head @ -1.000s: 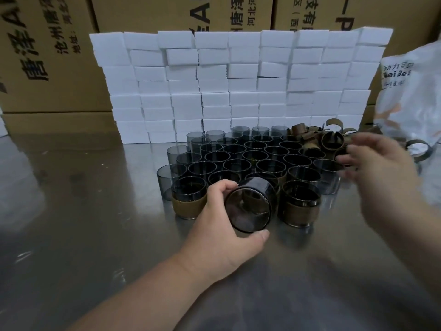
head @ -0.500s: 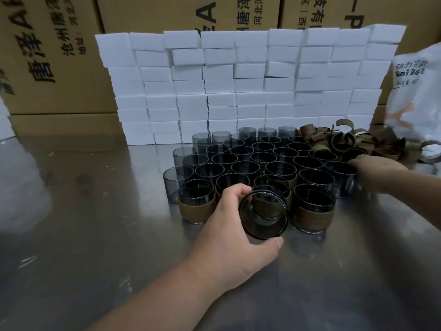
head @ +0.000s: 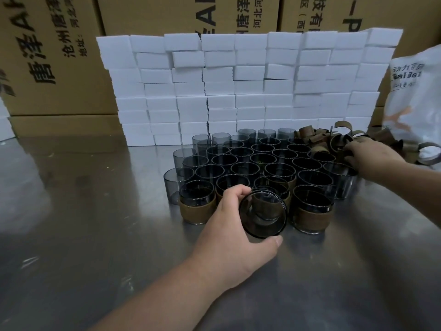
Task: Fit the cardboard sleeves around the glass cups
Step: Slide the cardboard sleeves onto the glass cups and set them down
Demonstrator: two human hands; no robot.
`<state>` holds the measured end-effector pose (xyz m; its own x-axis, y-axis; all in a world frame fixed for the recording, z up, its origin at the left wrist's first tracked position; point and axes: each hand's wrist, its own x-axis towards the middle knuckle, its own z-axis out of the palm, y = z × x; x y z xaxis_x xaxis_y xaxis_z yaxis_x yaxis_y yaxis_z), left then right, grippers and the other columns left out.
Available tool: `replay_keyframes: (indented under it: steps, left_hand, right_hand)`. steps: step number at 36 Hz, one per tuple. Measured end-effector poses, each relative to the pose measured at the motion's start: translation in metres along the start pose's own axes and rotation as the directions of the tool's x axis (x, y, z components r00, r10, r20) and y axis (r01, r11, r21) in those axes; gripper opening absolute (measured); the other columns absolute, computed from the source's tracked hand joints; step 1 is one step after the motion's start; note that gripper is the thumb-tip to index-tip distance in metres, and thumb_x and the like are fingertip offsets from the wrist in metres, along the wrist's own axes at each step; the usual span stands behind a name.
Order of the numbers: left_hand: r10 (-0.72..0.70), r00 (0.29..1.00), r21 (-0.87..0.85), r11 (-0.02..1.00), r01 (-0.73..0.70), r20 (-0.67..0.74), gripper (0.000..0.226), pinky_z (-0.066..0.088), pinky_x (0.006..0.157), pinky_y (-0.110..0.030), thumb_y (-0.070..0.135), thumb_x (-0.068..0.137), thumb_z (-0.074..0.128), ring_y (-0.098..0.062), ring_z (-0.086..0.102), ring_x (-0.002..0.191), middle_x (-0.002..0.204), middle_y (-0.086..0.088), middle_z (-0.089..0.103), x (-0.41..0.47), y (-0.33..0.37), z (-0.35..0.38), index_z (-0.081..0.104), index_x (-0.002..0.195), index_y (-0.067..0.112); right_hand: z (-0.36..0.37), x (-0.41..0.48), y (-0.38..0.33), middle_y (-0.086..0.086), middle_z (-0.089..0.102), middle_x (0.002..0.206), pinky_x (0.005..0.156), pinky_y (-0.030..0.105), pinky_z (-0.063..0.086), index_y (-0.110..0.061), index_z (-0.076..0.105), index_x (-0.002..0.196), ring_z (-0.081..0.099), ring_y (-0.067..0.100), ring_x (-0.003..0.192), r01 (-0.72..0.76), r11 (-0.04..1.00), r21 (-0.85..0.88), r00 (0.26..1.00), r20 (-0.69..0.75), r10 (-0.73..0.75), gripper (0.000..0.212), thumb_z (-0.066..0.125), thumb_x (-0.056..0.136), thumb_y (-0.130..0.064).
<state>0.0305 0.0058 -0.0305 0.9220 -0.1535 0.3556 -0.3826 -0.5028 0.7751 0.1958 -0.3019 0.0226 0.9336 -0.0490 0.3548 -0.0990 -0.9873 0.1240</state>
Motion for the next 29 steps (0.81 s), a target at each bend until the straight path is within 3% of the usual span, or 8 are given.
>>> replay_keyframes:
  steps: [11,14,18,21,23,26,29]
  left_hand:
    - [-0.019,1.000,-0.002,1.000,0.019,0.010,0.070,0.046,0.092,-0.027,0.063,0.047,0.062,0.003,0.053,0.101,0.106,0.027,0.052,0.000,0.000,0.000,0.023,0.104,0.058]
    - [-0.024,1.000,-0.008,1.000,0.025,0.017,0.070,0.046,0.092,-0.029,0.063,0.047,0.062,0.002,0.053,0.102,0.107,0.026,0.052,0.000,0.001,-0.001,0.023,0.105,0.058]
    - [-0.025,1.000,0.001,1.000,0.025,0.015,0.070,0.047,0.091,-0.027,0.063,0.047,0.061,0.001,0.053,0.101,0.107,0.025,0.052,-0.001,0.001,-0.002,0.022,0.105,0.058]
    - [-0.031,0.999,-0.005,0.999,0.031,0.007,0.068,0.047,0.091,-0.028,0.063,0.047,0.061,0.000,0.054,0.100,0.107,0.024,0.053,-0.001,0.001,-0.002,0.024,0.104,0.057]
    - [-0.033,0.999,-0.014,0.999,0.033,0.005,0.067,0.047,0.090,-0.027,0.062,0.048,0.062,0.001,0.055,0.099,0.106,0.025,0.053,-0.001,0.002,-0.002,0.025,0.104,0.057]
    - [-0.031,1.000,-0.013,0.999,0.031,0.003,0.064,0.046,0.090,-0.024,0.059,0.050,0.063,0.003,0.053,0.100,0.107,0.025,0.053,-0.001,0.003,-0.002,0.026,0.102,0.057]
    - [-0.024,1.000,0.000,1.000,0.024,-0.012,0.064,0.045,0.090,-0.023,0.059,0.052,0.064,0.004,0.052,0.100,0.107,0.026,0.051,-0.001,0.004,-0.003,0.026,0.103,0.057]
  right_hand:
    - [-0.002,0.003,0.002,0.017,0.049,0.105,0.070,0.035,0.042,-0.004,0.059,0.109,0.055,0.036,0.090,-0.046,0.991,0.128,0.997,-0.061,0.054,0.023,0.050,0.092,-0.017]
    - [-0.011,0.004,0.001,0.020,0.055,0.102,0.067,0.033,0.037,-0.002,0.060,0.109,0.055,0.035,0.089,-0.045,0.990,0.133,0.992,-0.108,0.060,0.025,0.044,0.094,-0.015]
    - [-0.032,0.000,-0.009,0.025,0.050,0.110,0.075,0.038,0.038,0.000,0.054,0.119,0.051,0.041,0.098,-0.021,0.984,0.178,0.974,-0.219,0.061,0.032,0.045,0.095,-0.019]
    - [-0.053,-0.012,-0.026,0.022,0.047,0.113,0.077,0.037,0.036,-0.004,0.051,0.119,0.050,0.037,0.099,0.064,0.963,0.262,0.963,-0.268,0.009,0.045,0.062,0.086,-0.031]
    - [-0.066,-0.027,-0.041,0.020,0.045,0.116,0.078,0.036,0.037,-0.006,0.047,0.125,0.050,0.036,0.101,0.157,0.947,0.280,0.950,-0.304,-0.068,0.052,0.067,0.082,-0.026]
    - [-0.078,-0.057,-0.069,0.025,0.046,0.120,0.087,0.047,0.042,-0.003,0.041,0.135,0.051,0.043,0.103,0.333,0.916,0.225,0.890,-0.395,-0.226,0.054,0.059,0.084,-0.012]
    - [-0.091,-0.095,-0.096,0.026,0.049,0.117,0.081,0.040,0.041,0.001,0.036,0.139,0.051,0.038,0.098,0.466,0.837,0.285,0.802,-0.537,-0.263,0.054,0.048,0.089,-0.016]
